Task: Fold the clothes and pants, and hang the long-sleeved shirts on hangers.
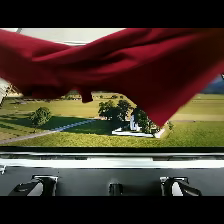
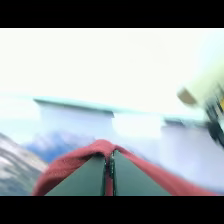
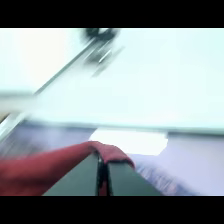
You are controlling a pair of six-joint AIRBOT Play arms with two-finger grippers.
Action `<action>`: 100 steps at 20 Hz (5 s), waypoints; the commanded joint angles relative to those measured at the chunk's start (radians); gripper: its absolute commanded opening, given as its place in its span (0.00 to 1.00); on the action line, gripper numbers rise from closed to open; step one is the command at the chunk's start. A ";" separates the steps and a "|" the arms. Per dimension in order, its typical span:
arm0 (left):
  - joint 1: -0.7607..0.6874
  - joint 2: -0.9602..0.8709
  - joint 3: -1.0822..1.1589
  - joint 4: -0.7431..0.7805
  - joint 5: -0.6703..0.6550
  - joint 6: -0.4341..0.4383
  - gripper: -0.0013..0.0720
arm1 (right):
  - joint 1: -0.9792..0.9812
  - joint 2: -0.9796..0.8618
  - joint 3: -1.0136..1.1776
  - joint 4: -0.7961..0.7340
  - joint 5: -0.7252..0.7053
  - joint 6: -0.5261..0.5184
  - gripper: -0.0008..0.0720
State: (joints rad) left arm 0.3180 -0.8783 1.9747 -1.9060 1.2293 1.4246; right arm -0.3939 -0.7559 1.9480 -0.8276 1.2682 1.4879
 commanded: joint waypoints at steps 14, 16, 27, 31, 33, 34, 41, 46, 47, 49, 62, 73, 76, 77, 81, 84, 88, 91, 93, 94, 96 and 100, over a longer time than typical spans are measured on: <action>-0.128 -0.588 -0.113 0.014 0.130 0.177 0.04 | 0.101 -0.680 0.009 -0.062 0.380 0.212 0.06; -0.146 -0.745 -0.113 0.013 0.068 0.179 0.04 | 0.177 -0.823 -0.013 -0.175 0.356 0.198 0.06; -0.148 -1.103 -0.109 0.013 -0.172 0.207 0.04 | 0.261 -1.197 -0.012 -0.418 -0.065 0.258 0.06; -0.137 -1.100 -0.056 0.010 -0.074 0.220 0.04 | 0.258 -1.189 -0.011 -0.411 -0.013 0.282 0.06; -0.132 -1.100 -0.012 0.012 0.024 0.239 0.04 | 0.255 -1.183 -0.011 -0.414 0.066 0.282 0.06; -0.127 -1.100 0.008 0.012 0.079 0.237 0.04 | 0.254 -1.180 -0.011 -0.417 0.111 0.282 0.06; -0.132 -1.101 0.031 0.051 0.384 0.227 0.04 | 0.256 -1.180 -0.010 -0.436 0.385 0.290 0.06; -0.133 -1.101 0.029 0.119 0.414 0.181 0.04 | 0.256 -1.210 -0.013 -0.448 0.456 0.290 0.06; -0.134 -1.101 0.024 0.119 0.423 0.179 0.04 | 0.256 -1.219 -0.013 -0.448 0.465 0.289 0.06; -0.136 -1.102 -0.001 0.119 0.454 0.168 0.04 | 0.256 -1.231 -0.013 -0.452 0.479 0.290 0.06; -0.187 -1.102 -0.100 0.180 0.483 0.137 0.04 | 0.256 -1.294 -0.014 -0.496 0.565 0.290 0.06; -0.188 -1.122 -0.100 0.217 0.429 0.141 0.04 | 0.256 -1.323 -0.014 -0.500 0.591 0.298 0.06; -0.188 -1.122 -0.100 0.259 0.426 0.146 0.04 | 0.256 -1.325 -0.014 -0.495 0.592 0.298 0.06; -0.188 -1.122 -0.100 0.259 0.426 0.147 0.04 | 0.256 -1.325 -0.014 -0.495 0.592 0.298 0.06; -0.188 -1.122 -0.100 0.260 0.418 0.147 0.04 | 0.256 -1.325 -0.014 -0.449 0.592 0.298 0.06; -0.188 -1.123 -0.100 0.269 0.412 0.147 0.04 | 0.272 -1.325 -0.014 -0.428 0.592 0.307 0.06; -0.188 -1.125 -0.100 0.268 0.409 0.146 0.04 | 0.316 -1.329 -0.014 -0.513 0.591 0.304 0.07; -0.188 -1.124 -0.099 0.268 0.406 0.146 0.07 | 0.322 -1.328 -0.014 -0.530 0.592 0.304 0.20; -0.187 -1.120 -0.093 0.269 0.412 0.146 0.30 | 0.322 -1.312 -0.014 -0.531 0.592 0.277 0.47; -0.183 -1.112 -0.088 0.269 0.413 0.146 0.41 | 0.322 -1.294 -0.014 -0.540 0.591 0.249 0.62; -0.161 -1.077 -0.084 0.269 0.413 0.146 0.69 | 0.310 -1.238 -0.014 -0.597 0.578 0.199 0.69; -0.047 -0.964 -0.116 0.169 0.430 0.138 0.77 | 0.167 -1.100 -0.014 -0.593 0.520 0.136 0.67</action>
State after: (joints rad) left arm 0.2058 -1.9083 1.8790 -1.6657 1.6474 1.5688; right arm -0.1474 -1.9373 1.9339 -1.4063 1.8244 1.6802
